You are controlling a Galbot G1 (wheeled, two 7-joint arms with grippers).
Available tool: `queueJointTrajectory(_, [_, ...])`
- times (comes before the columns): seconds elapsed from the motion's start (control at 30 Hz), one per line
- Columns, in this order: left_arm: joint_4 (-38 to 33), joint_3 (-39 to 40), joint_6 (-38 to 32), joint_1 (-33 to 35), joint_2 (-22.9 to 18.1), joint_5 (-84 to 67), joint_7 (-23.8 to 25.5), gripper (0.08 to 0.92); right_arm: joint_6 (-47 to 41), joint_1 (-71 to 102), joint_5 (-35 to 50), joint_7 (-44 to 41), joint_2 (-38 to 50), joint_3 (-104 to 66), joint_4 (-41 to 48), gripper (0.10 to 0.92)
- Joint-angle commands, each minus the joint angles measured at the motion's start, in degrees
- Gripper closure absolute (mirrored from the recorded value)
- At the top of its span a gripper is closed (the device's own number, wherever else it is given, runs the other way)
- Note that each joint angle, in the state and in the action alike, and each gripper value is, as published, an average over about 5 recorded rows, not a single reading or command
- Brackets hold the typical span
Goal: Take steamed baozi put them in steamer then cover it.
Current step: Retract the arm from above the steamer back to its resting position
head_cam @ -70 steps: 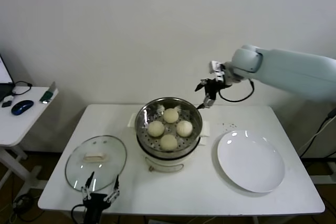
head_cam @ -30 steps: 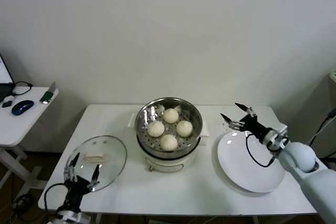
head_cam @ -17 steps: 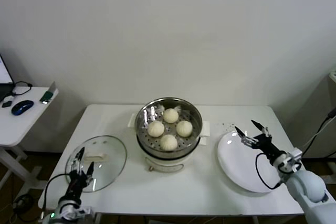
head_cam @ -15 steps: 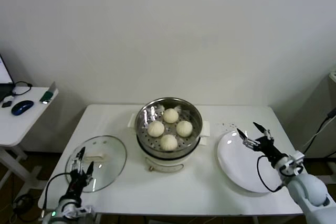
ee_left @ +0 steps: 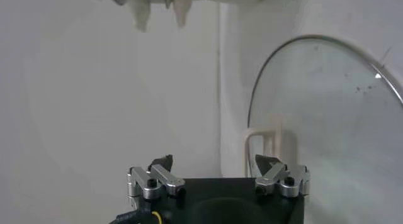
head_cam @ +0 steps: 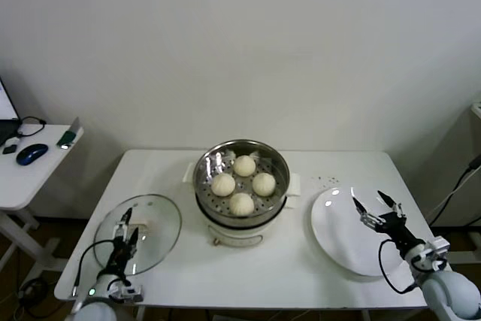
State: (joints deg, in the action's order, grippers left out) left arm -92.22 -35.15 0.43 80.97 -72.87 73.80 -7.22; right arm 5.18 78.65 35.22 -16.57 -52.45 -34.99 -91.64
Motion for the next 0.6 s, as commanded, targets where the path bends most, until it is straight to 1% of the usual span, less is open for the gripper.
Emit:
queueJointTrajectory(0.03, [7.9,0.9,-0.2,-6.3,-0.3,3.0,-1.8,0.177,0.8,2.4,-0.6,-0.4,-1.2,-2.3,0.5,0.203])
queueJointTrajectory(0.6, [9.8,0.9,0.1,-8.6,0.9,1.2,-2.6,0.178,2.1,2.6,-3.3,-1.4,-2.7,-2.2,2.2,0.203])
